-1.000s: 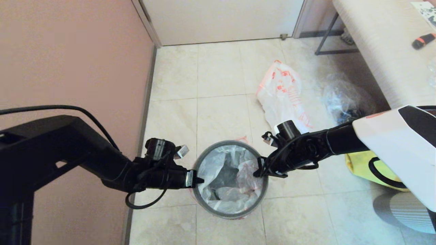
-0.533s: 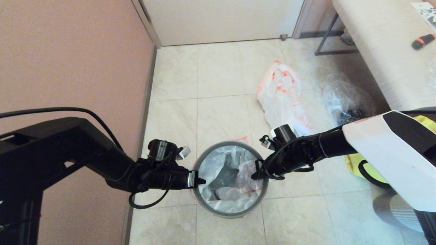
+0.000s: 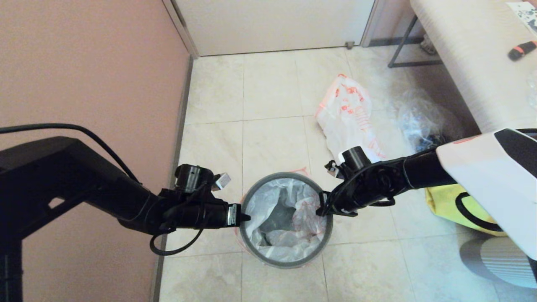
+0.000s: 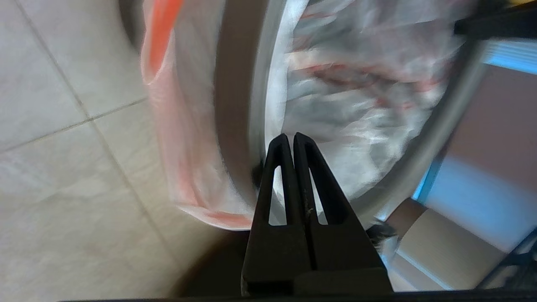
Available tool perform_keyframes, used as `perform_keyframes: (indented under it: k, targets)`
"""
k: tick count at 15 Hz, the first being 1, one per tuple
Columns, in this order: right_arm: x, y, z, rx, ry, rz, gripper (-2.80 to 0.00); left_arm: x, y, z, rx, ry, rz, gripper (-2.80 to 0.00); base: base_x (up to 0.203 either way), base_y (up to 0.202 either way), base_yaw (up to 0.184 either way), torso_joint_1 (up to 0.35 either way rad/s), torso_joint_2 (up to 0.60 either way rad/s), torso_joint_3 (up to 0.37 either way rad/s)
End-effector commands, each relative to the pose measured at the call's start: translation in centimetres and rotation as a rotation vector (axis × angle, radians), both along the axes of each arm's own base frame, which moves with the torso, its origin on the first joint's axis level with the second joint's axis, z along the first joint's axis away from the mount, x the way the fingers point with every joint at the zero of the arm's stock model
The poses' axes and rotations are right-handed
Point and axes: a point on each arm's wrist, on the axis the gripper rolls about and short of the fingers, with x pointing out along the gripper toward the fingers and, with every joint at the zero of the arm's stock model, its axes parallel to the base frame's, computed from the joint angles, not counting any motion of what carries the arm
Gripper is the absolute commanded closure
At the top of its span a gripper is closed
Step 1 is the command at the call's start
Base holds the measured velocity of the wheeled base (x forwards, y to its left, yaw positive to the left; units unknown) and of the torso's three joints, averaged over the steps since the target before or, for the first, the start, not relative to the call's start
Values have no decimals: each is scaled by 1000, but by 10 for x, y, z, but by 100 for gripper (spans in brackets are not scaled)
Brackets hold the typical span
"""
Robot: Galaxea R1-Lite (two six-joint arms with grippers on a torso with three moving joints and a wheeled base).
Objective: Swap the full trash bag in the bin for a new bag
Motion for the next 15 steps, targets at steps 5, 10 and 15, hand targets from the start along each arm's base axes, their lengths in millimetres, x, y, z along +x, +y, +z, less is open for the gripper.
perform_keyframes:
  k: [5,10,15]
  targets:
    - [-88,-9,100,-67,-212,-78,0,-88,-28,97,36,-212,-16,0,0,0,0,0,0,0]
    - [-179,-60,141,-147,-280,-160,0,-165,-9,139,210,-335,248,0,0,0,0,0,0,0]
    - [-251,-109,129,-246,-324,-252,0,-209,53,154,422,-488,597,0,0,0,0,0,0,0]
